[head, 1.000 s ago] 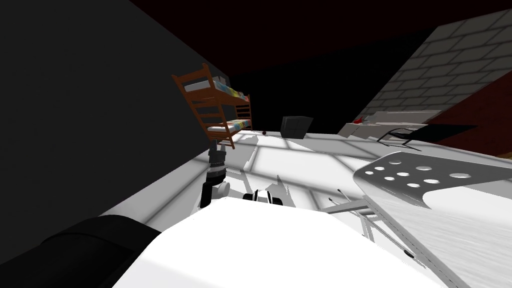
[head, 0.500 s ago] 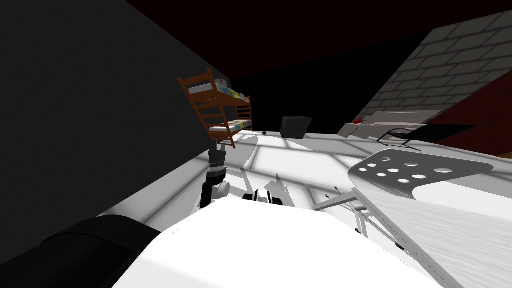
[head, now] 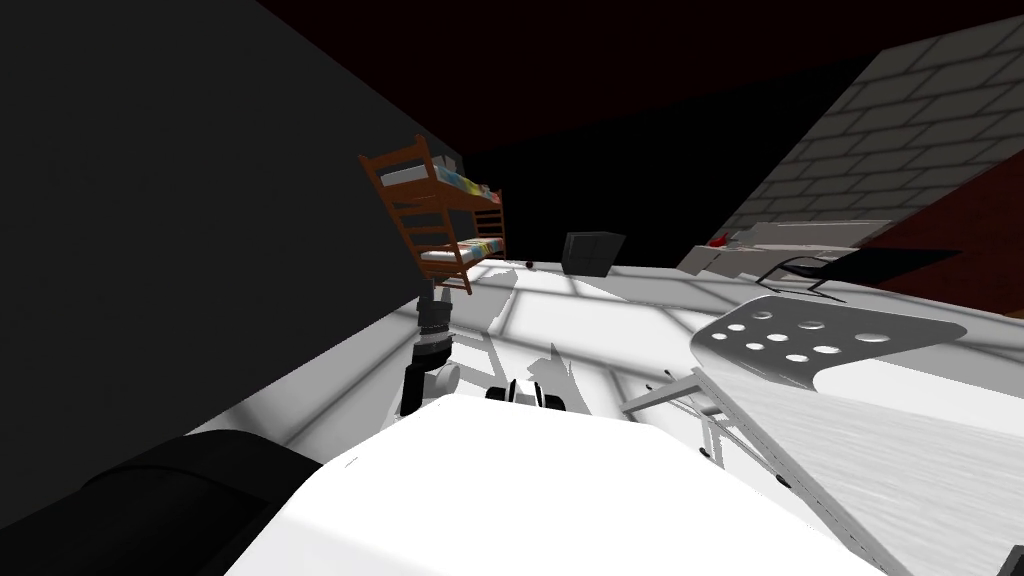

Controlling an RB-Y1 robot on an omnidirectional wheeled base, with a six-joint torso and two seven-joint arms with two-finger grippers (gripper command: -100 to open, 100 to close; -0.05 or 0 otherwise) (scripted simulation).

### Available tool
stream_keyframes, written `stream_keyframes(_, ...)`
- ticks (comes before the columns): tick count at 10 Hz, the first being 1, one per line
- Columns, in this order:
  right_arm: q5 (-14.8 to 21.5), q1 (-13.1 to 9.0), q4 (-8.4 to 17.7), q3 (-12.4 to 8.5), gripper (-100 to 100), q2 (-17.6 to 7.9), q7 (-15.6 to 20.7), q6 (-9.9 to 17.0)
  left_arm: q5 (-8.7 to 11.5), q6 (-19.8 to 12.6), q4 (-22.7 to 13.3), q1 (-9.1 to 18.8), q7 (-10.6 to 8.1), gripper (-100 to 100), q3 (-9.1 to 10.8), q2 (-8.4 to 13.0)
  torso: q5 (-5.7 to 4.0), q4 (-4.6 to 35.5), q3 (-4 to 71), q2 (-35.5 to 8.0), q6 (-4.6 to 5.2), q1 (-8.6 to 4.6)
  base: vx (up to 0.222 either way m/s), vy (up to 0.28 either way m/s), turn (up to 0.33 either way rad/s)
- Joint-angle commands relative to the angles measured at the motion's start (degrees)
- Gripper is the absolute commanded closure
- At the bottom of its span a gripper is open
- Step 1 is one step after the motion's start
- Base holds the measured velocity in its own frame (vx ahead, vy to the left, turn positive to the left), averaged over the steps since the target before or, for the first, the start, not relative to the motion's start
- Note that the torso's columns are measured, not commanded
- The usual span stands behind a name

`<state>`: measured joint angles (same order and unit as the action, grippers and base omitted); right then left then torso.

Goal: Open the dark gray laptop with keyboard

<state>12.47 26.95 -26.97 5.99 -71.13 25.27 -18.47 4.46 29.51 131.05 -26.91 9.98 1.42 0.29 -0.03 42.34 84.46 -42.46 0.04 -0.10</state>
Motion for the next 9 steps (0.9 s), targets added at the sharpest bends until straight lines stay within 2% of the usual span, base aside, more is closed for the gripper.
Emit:
stream_keyframes(1,-0.3,-0.5,-2.8,-0.9,-100,0.5,3.2,-1.1,0.0,0.0,0.0,0.0,0.0,0,0.0,0.0,0.01,0.0,0.1,0.1,-0.02,0.11,-0.155,-0.054,0.04)
stream_keyframes(3,-0.3,-0.5,-3.0,-0.9,-100,0.5,3.6,-1.1,0.0,0.0,0.0,0.0,0.0,0,0.0,0.0,0.03,0.0,0.0,0.1,-0.02,0.12,-0.108,-0.03,0.017)
stream_keyframes(4,-0.4,-1.8,-3.7,-1.3,-100,1.0,6.1,-2.8,0.0,0.0,0.0,0.0,0.0,0,0.0,0.0,0.04,-0.1,0.2,0.4,-0.04,0.19,-0.134,-0.025,0.034)
stream_keyframes(5,-0.4,-1.8,-3.7,-1.3,-100,1.0,6.6,-2.8,0.0,0.0,0.0,0.0,0.0,0,0.0,0.0,0.05,-0.1,0.1,0.2,-0.06,0.13,-0.145,-0.035,0.034)
stream_keyframes(6,-0.4,-3.1,-4.7,-1.7,-100,1.5,8.7,-4.5,0.0,0.0,0.0,0.0,0.0,0,0.0,0.0,0.02,0.0,0.1,0.1,-0.04,0.07,-0.169,-0.07,0.061)
stream_keyframes(7,-0.4,-3.1,-4.7,-1.7,-100,1.5,9.7,-4.5,0.0,0.0,0.0,0.0,0.0,0,0.0,0.0,-0.01,0.0,0.0,0.1,-0.05,-0.05,-0.136,-0.078,0.05)
stream_keyframes(8,-0.5,-4.5,-5.6,-2.1,-100,2.2,11.6,-6.2,0.0,0.0,0.0,0.0,0.0,0,0.0,0.0,-0.08,0.0,0.1,0.2,0.04,-0.12,-0.192,-0.085,0.071)
stream_keyframes(9,-0.5,-4.2,-5.6,-2.1,-100,2.2,12.8,-6.2,0.0,0.0,0.0,0.0,0.0,0,0.0,0.0,-0.2,0.0,-0.1,-0.1,0.1,-0.28,-0.173,-0.04,0.026)
